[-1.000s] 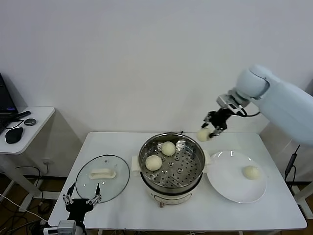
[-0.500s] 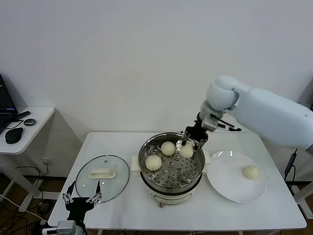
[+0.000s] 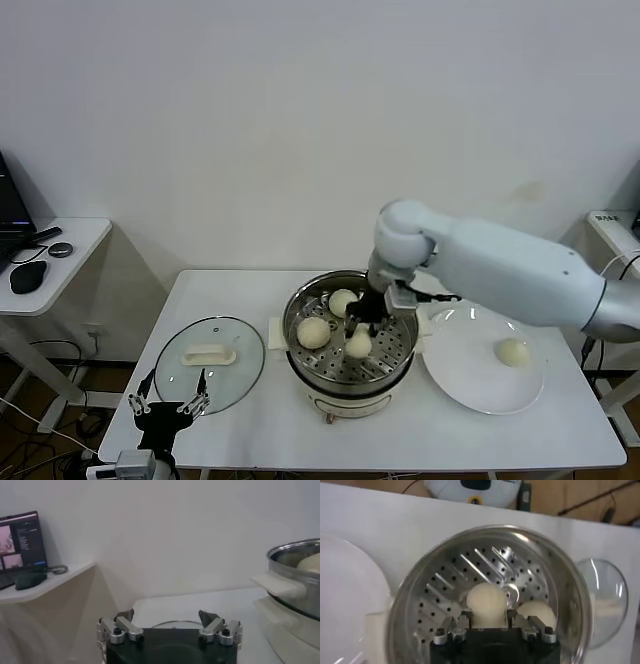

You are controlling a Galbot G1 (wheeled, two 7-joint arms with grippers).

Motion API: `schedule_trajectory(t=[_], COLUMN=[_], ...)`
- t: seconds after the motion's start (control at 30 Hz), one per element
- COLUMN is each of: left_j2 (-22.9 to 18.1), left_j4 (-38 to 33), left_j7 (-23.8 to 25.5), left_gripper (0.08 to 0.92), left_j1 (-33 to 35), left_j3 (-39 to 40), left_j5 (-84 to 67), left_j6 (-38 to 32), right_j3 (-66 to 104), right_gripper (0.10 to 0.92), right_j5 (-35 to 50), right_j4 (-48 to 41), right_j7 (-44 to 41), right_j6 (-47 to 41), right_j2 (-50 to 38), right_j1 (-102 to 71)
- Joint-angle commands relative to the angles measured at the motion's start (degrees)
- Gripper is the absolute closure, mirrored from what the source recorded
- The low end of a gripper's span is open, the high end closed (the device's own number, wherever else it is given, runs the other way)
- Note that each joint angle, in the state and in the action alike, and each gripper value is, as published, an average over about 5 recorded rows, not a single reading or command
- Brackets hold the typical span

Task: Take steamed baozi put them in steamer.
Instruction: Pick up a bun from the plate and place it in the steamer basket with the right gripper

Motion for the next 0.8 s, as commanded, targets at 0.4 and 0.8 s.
schedule_trajectory(t=[0.4, 0.8], left_j2=[0.13, -0.08], left_j4=[0.72, 0.73], left_j7=[0.06, 0.13], left_gripper=[0.177, 0.177], left_j1=[-0.56, -0.88], left_j3=[0.07, 0.35], left_j5=[-0.34, -0.32], left_j6=[0.12, 0.21], right_j3=[-2.33, 0.84], right_gripper=[0.587, 0.365], right_j5=[-4.55, -3.34], right_j4=[3.38, 5.89], right_j7=[0.59, -0.33], right_j6=[1.68, -8.23], right_j2=[2.61, -1.56], right_j1=[-3.18, -0.07])
